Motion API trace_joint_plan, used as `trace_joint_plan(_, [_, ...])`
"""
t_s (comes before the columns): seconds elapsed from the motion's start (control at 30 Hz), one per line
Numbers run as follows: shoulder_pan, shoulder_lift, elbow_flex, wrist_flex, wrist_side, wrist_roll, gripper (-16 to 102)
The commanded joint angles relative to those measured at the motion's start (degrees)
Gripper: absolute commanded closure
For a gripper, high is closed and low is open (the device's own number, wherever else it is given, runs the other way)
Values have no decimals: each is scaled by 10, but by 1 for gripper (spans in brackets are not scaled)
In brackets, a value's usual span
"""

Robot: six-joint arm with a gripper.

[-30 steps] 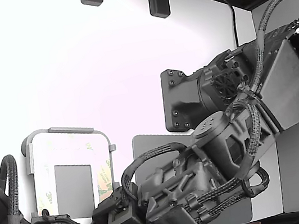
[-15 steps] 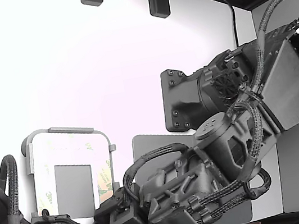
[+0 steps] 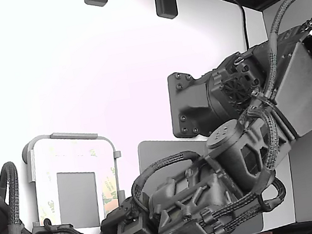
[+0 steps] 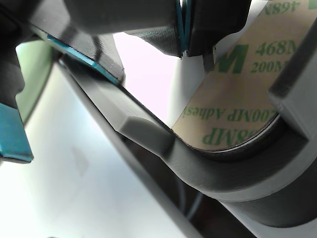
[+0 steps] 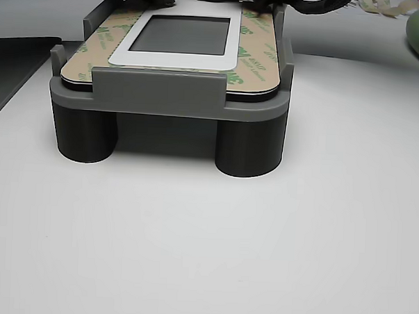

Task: Peel off protective film from adhesive tape.

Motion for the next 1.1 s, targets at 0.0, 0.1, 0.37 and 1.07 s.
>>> trace_joint_plan(0.0, [-4,19,-19,-1,1,-3,97])
trace_joint_plan(0.1, [-4,19,-19,-1,1,-4,97])
trace_joint_plan(0.37, [-5,19,-19,-2,2,-12,97])
trace_joint_plan(1.07, [-12,18,-20,-6,1,-34,97])
